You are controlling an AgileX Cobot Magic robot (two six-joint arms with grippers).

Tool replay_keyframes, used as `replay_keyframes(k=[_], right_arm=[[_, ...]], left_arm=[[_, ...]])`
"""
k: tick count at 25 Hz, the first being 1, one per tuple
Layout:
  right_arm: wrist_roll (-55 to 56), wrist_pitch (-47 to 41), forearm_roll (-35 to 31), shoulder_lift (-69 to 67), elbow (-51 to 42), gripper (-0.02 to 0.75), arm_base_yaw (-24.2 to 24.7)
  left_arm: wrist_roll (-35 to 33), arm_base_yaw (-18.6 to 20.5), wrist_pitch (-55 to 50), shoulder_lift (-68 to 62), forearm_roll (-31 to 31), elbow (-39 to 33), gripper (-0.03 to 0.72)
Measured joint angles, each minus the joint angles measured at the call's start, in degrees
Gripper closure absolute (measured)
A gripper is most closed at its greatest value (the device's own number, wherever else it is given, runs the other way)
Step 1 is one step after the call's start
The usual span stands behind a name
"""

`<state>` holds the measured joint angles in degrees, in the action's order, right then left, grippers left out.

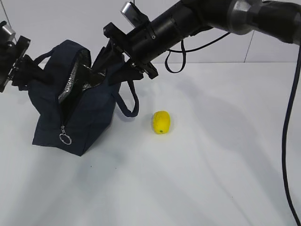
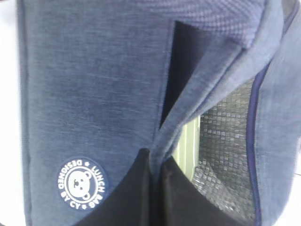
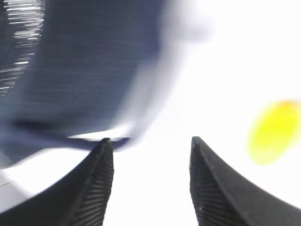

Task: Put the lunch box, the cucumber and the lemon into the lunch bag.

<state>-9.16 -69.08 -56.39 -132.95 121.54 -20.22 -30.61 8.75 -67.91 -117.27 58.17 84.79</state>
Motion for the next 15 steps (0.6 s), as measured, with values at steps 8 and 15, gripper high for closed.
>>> replay_keyframes(k=[8, 15], right_arm=[[13.4, -1.3, 30.9, 3.7, 2.7, 0.33, -0.6], [20.1, -1.4, 42.3, 3.1, 2.7, 0.331, -1.2]], left_arm=[[0.0, 3.5, 0.0, 0.0, -1.3, 0.0, 0.697], [0.1, 3.7, 0.0, 0.0, -1.8, 0.0, 0.697]])
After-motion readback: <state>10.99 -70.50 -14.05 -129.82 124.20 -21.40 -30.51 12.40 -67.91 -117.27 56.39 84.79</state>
